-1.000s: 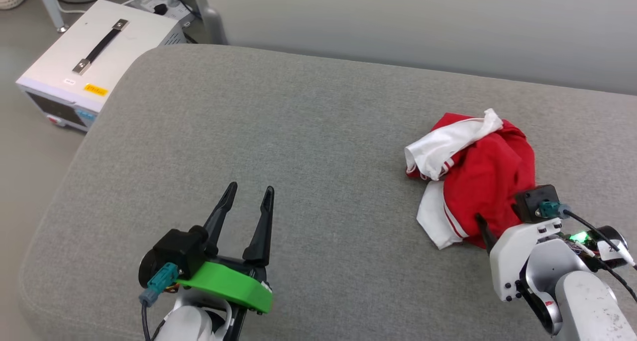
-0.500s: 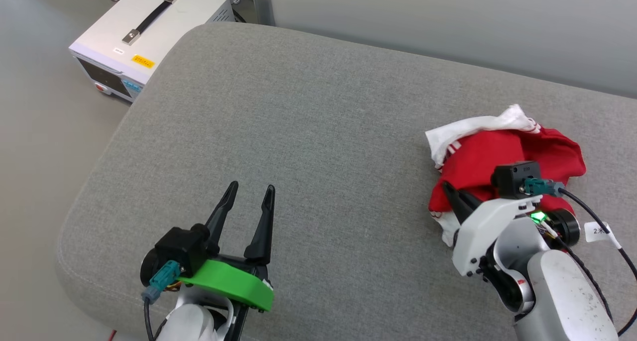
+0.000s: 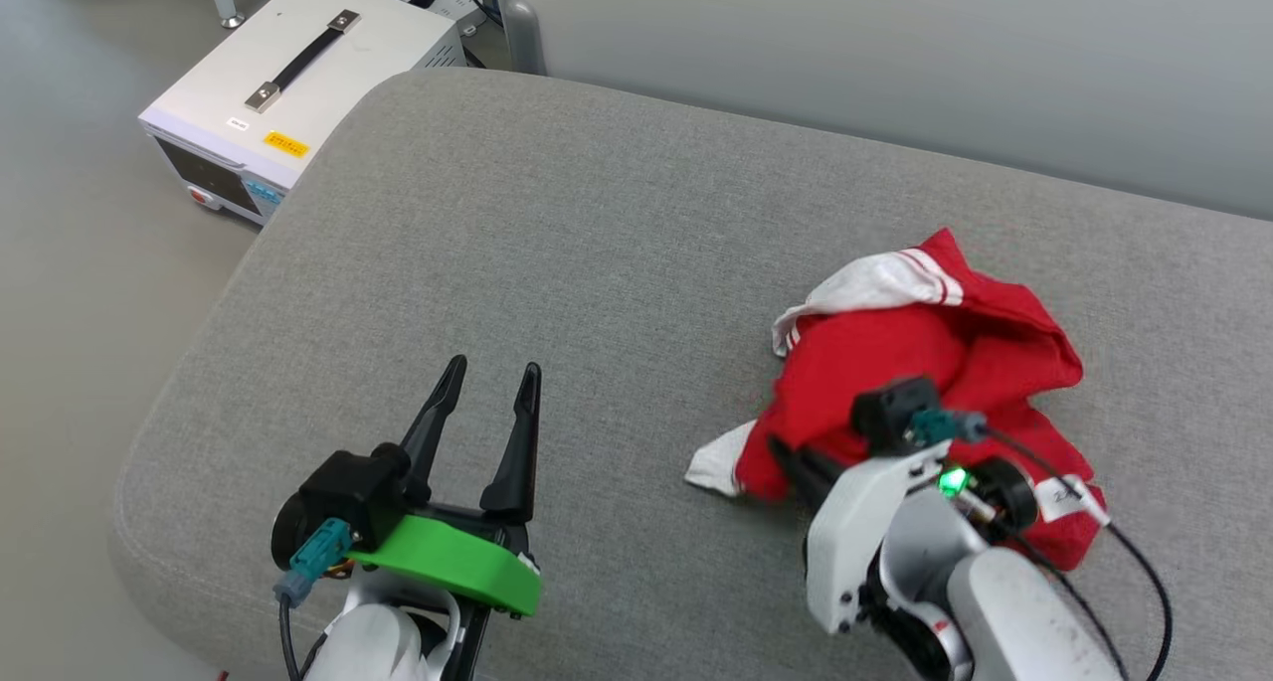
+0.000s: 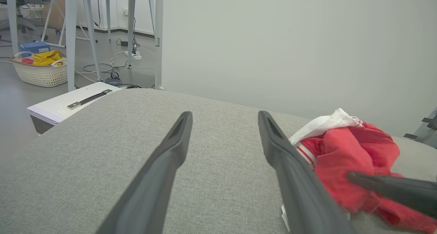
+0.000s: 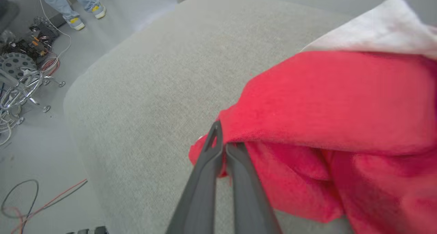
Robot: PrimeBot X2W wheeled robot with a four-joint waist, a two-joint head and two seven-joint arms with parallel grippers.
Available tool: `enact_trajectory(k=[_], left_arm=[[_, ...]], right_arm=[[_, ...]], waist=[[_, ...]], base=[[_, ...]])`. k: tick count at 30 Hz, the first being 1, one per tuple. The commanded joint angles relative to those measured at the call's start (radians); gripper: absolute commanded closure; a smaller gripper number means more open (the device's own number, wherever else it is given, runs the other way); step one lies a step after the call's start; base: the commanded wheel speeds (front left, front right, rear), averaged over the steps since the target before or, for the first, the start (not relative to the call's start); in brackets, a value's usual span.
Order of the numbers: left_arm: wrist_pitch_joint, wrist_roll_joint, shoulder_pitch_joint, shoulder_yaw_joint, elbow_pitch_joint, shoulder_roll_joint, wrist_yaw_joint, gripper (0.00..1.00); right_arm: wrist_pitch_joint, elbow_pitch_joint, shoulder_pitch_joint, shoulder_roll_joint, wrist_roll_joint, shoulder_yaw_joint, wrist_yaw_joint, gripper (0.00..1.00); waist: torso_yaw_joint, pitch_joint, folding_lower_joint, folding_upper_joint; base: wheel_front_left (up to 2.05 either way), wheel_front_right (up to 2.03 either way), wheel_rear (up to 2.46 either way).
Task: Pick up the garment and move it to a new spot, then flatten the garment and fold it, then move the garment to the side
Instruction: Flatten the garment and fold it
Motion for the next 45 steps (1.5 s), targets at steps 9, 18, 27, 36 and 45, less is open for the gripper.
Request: enact_trajectory(k=[9,18,27,36,45], left_arm=[[-0.006,0.006,-0.003,-0.004,0.019,-0.004,-0.007,0.0],[-0.006,0.009,0.003,-0.002,0.026,-0.005,-0.007,0.0],[-0.006,0.003,-0.009,-0.012,0.012,-0.009,-0.007,0.0],[-0.006,-0.008,-0.041,-0.025,0.014,-0.01,-0.007,0.0],[-0.006,-0.015,-0.061,-0.036,0.013,-0.013,-0.007,0.0]], right_arm=[[0.025,0.114,0.048,-0.012,-0.018,0.063,-0.001,0.0],[0.145,-0.075,0.024,-0.079,-0.014,-0.006,-0.001,0.0],[0.41,-0.237,-0.079,-0.224,-0.103,-0.149,-0.001,0.0],[0.505,-0.104,-0.21,-0.351,-0.081,-0.099,-0.001,0.0],[0.48,-0.005,-0.287,-0.416,-0.036,0.043,-0.001,0.0]], waist=[[-0.009,0.001,0.0,0.0],[-0.025,-0.027,0.0,0.0],[-0.006,0.015,0.0,0.0],[0.04,0.08,0.0,0.0],[0.071,0.12,0.0,0.0]], base=[[0.0,0.0,0.0],[0.0,0.0,0.0],[0.0,0.0,0.0],[0.0,0.0,0.0],[0.0,0.0,0.0]])
